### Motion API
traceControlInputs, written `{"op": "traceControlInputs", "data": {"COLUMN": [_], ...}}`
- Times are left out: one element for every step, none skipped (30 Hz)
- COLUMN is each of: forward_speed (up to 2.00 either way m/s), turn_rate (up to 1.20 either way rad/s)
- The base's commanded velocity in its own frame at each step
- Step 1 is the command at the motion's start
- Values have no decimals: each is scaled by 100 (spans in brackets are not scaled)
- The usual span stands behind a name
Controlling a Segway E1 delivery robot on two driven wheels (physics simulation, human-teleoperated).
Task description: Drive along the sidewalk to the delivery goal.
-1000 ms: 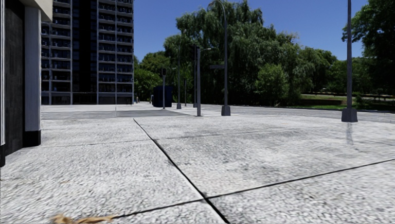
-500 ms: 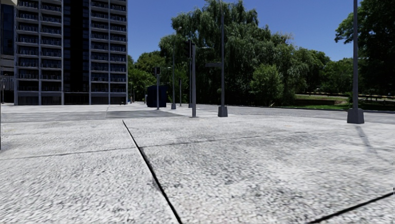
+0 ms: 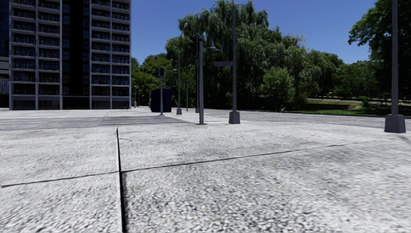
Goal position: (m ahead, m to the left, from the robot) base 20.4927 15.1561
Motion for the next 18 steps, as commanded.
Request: {"op": "traceControlInputs", "data": {"forward_speed": [200,200,200,200,200,200,200,200,200,200,200,200,200,200,200,200,200,200], "turn_rate": [0,0,0,0,0,0,0,0,0,0,14,14,25,33,36,36,36,36]}}
